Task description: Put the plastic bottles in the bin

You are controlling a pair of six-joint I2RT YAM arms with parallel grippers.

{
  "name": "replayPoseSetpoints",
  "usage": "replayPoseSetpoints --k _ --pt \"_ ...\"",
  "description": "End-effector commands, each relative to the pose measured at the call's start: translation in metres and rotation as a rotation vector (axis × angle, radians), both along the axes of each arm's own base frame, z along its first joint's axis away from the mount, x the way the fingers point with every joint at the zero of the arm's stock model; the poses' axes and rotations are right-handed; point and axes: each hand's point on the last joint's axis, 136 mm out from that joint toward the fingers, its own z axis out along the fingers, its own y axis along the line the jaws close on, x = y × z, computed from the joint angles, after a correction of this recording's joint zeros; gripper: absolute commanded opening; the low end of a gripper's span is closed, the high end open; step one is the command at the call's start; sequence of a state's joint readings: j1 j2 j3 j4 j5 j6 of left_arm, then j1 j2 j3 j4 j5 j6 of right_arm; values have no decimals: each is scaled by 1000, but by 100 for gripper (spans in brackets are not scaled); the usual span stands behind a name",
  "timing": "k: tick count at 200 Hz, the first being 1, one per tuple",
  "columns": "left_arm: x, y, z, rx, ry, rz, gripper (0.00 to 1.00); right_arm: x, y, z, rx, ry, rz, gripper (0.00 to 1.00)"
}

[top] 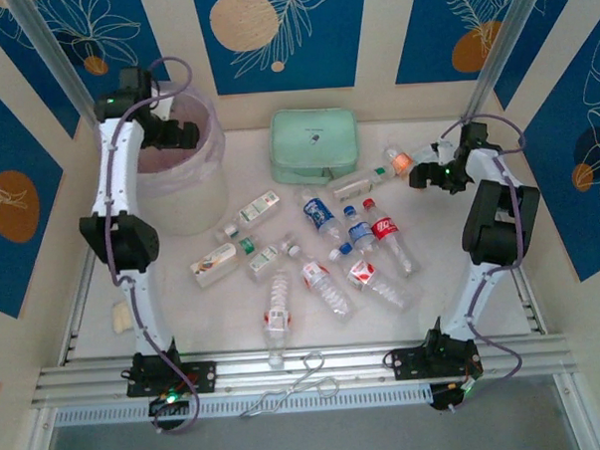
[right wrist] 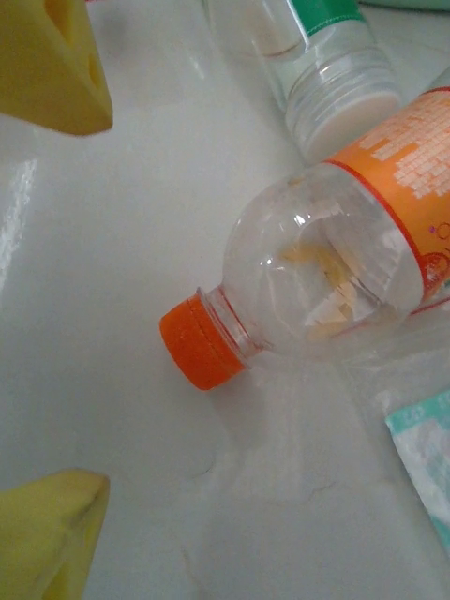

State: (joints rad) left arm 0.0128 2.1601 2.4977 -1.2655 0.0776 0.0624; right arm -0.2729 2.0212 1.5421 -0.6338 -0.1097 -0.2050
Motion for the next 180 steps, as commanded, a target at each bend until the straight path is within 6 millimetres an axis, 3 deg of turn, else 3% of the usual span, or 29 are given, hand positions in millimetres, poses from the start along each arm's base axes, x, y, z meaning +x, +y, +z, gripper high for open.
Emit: replayPoseSetpoints --k 1,32,50,94,130,159,180 --pt "-26 3 71 -1 -146 -15 99 24 3 5 -30 -88 106 99" --pt "-58 -4 127 -51 -269 -29 100 44 2 -11 -59 -95 148 99" --pt "-81 -9 150 -76 -310 -36 99 50 9 -18 -46 -112 195 99" --pt "-144 -55 197 -346 -440 -161 99 62 17 -33 -74 -144 250 90" --pt "-168 -77 189 -509 -422 -201 98 70 17 -34 -48 -163 242 84" --pt "-183 -76 184 -508 -446 -188 98 66 20 -31 -41 -162 247 59" --pt "-184 -67 170 -453 -431 -152 97 62 17 -21 -46 -158 234 51"
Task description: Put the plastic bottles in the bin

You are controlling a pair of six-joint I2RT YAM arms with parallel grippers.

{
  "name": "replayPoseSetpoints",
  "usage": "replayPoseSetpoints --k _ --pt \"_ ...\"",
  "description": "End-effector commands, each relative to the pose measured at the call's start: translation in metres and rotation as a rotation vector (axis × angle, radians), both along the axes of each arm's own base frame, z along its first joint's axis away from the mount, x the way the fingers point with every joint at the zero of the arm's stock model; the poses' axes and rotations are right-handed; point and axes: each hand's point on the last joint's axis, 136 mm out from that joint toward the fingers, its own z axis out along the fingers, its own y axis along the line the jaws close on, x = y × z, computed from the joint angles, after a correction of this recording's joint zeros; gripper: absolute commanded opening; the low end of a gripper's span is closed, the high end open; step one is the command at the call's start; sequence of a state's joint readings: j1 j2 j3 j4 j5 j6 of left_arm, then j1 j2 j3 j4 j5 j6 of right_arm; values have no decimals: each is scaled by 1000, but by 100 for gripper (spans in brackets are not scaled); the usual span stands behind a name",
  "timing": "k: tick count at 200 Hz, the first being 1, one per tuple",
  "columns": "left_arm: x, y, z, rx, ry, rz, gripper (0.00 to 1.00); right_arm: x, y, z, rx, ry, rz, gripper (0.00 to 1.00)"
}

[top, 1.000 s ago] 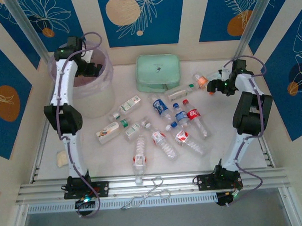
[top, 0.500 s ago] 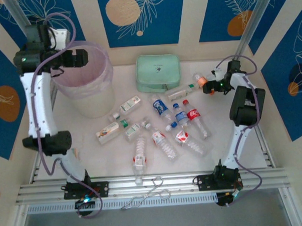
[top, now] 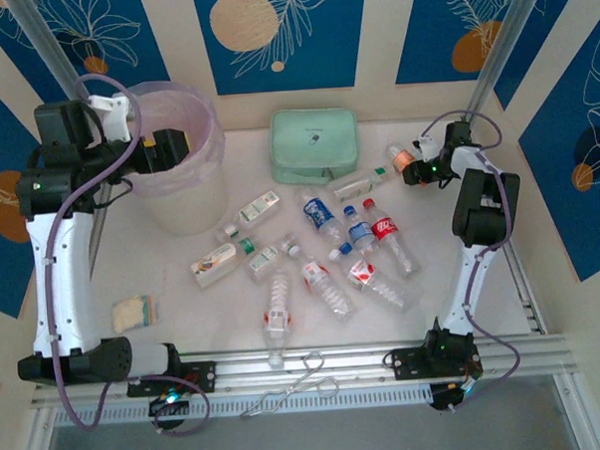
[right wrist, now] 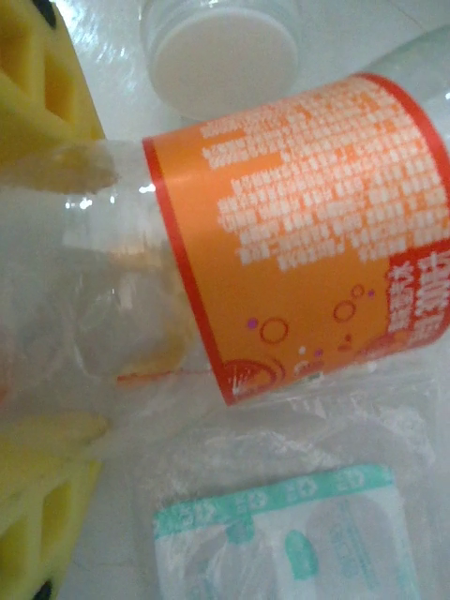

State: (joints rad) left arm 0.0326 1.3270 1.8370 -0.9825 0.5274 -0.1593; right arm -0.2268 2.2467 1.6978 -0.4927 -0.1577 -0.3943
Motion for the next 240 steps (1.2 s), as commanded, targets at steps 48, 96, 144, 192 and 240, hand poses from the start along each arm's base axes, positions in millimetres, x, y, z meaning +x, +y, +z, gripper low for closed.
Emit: replayPoseSetpoints --k 48,96,144,192,240 --pt "-3 -6 2 -69 -23 -9 97 -25 -12 64 -22 -42 -49 43" --pt "-7 -20 17 -230 -85 -2 96 -71 -6 136 -7 -72 -237 43" --pt "-20 -51 38 -272 -155 20 96 -133 95 237 374 -159 -235 36" --pt "-42 -111 46 -425 -207 -94 99 -194 208 279 583 -217 -54 24" --pt "-49 -181 20 -432 -191 -249 99 -224 282 293 685 -222 145 20"
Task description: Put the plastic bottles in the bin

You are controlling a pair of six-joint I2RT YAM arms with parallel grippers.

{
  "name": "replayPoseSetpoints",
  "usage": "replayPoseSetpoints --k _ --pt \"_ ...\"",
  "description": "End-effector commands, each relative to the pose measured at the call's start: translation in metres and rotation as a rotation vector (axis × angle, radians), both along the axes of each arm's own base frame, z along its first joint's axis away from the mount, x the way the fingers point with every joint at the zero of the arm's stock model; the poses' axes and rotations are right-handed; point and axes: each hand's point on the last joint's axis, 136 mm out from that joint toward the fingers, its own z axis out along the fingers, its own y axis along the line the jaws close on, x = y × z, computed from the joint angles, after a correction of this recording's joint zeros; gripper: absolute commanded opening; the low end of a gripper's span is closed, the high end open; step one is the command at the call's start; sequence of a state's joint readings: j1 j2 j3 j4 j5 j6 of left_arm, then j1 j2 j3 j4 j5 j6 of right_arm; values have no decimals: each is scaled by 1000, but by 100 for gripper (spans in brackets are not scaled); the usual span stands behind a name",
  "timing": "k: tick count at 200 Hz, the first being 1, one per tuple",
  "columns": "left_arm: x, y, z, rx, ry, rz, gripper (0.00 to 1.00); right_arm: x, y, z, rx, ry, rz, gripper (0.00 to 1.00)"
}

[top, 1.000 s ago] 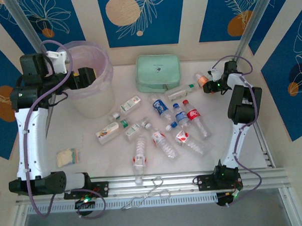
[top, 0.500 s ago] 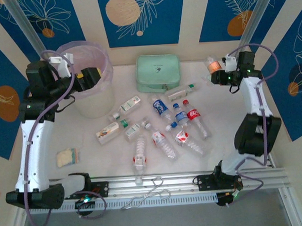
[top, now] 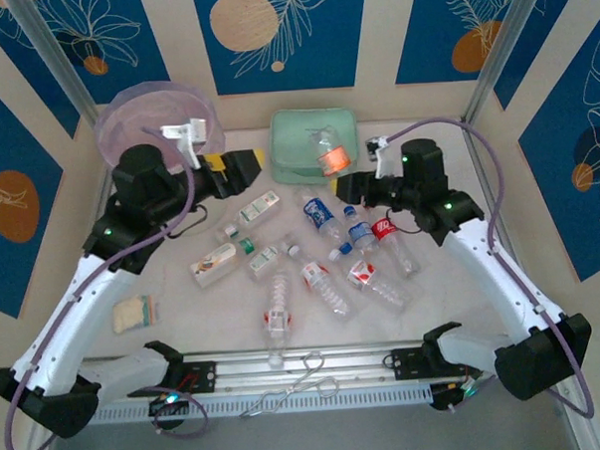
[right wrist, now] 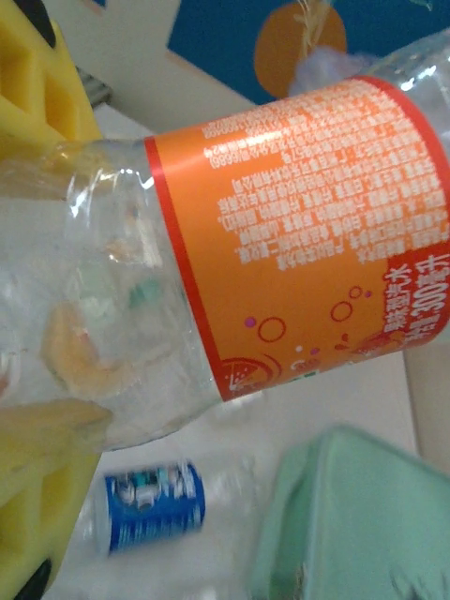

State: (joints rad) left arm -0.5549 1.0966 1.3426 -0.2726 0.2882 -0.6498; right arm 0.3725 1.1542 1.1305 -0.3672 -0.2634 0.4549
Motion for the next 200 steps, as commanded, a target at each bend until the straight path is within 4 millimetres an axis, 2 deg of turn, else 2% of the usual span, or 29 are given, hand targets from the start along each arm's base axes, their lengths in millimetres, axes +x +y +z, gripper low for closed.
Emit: replayPoseSetpoints --k 1,18,35,105,136,160,180,200 --pt "5 -29 5 -47 -61 -31 99 0 22 21 76 -40 39 20" --pt "7 -53 -10 -36 -60 -60 99 -5 35 24 99 -64 85 20" --pt "10 -66 -22 -27 -56 -54 99 -10 45 30 149 -101 120 20" --pt "28 -82 -42 -1 -20 9 98 -19 71 38 158 -156 240 19" --pt "38 -87 -36 -3 -25 27 82 -23 72 42 149 -173 264 20" --pt "45 -92 -38 21 -20 26 78 -26 70 44 153 -188 267 20" --pt "48 -96 -43 21 -9 25 61 -27 70 44 152 -193 267 20" --pt "49 -97 -44 23 -4 26 50 -23 67 38 133 -182 242 30"
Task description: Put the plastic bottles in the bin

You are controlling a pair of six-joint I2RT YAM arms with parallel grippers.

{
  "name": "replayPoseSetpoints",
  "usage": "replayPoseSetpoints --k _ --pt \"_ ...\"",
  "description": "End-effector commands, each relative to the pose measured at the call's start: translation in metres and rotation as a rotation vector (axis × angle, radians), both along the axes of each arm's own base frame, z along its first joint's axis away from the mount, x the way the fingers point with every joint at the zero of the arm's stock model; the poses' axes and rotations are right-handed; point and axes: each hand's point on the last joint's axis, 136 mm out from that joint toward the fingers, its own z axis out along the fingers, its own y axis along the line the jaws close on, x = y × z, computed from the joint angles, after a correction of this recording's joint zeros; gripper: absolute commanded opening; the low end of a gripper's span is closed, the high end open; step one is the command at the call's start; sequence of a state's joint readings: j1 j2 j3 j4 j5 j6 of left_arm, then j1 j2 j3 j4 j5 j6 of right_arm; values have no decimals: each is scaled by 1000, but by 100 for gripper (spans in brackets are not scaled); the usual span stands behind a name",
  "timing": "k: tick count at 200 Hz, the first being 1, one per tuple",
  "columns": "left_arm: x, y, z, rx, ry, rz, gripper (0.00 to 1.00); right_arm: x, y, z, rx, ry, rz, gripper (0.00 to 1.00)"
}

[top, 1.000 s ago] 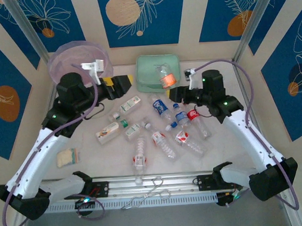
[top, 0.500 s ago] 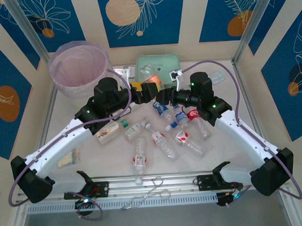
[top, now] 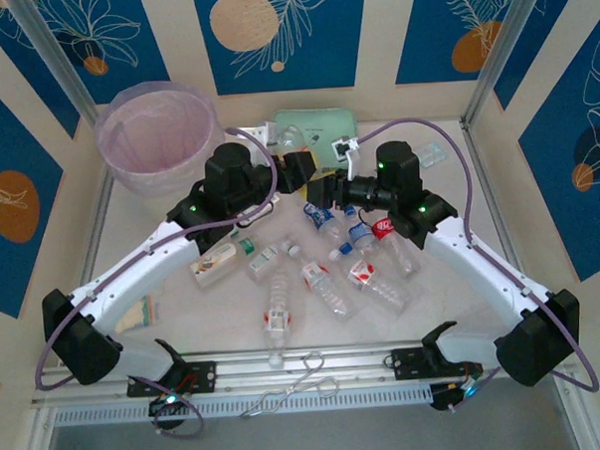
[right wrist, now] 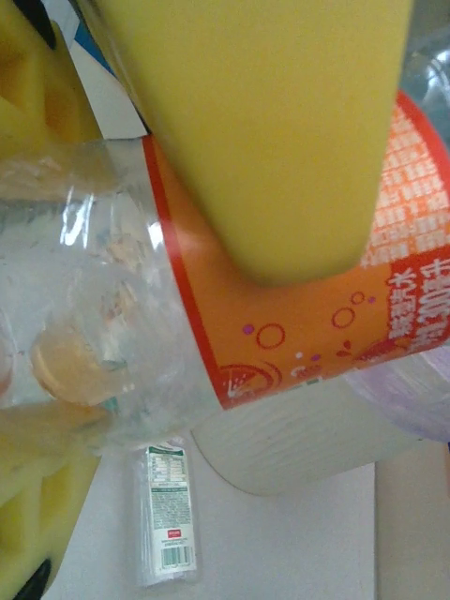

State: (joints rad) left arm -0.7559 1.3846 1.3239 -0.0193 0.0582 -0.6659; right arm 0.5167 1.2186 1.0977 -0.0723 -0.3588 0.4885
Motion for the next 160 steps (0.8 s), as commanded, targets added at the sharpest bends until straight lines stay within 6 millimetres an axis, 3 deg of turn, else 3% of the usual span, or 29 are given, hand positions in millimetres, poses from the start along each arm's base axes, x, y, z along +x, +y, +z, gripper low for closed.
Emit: replayPoseSetpoints --k 1,20,39,48,81,106,129,160 --pt "0 -4 18 -23 -38 -4 50 -7 0 12 3 -47 15 31" --pt "0 -1 20 -5 -37 5 48 -5 -3 5 -21 -34 -4 47" --pt "-2 7 25 17 -47 27 47 -6 -11 -10 -112 -25 -23 87" --pt "-3 13 28 34 -58 42 46 -5 -18 -17 -167 -27 -47 100" --pt "1 33 50 98 -121 98 43 -4 -47 -30 -294 -57 -147 99" --pt "10 61 77 126 -148 161 42 2 -65 -33 -329 -47 -230 99" --pt "24 104 100 211 -196 268 36 7 -75 -44 -348 1 -263 99" --pt "68 179 117 305 -180 464 21 7 -88 -53 -406 32 -293 99"
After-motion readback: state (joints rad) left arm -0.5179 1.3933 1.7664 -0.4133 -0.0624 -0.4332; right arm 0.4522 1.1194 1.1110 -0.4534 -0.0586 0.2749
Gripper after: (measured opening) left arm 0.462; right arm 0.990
